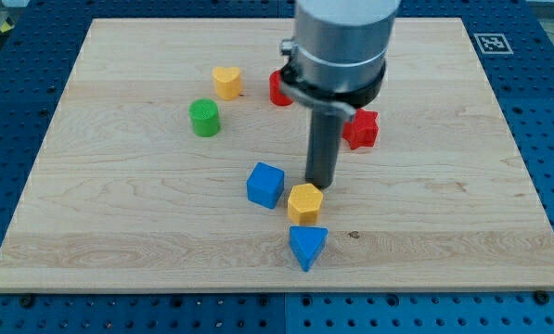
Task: Move the blue cube towards top
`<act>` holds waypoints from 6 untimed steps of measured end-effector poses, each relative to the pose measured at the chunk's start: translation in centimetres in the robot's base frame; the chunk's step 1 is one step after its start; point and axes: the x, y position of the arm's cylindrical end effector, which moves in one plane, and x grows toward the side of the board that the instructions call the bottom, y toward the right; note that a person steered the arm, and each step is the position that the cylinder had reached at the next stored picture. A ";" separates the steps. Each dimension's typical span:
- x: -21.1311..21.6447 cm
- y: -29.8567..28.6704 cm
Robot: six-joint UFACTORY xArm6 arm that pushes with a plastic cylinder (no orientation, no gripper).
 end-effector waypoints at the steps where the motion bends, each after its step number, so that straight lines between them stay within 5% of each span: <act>1: 2.3 -1.6; 6: 2.4 -6.9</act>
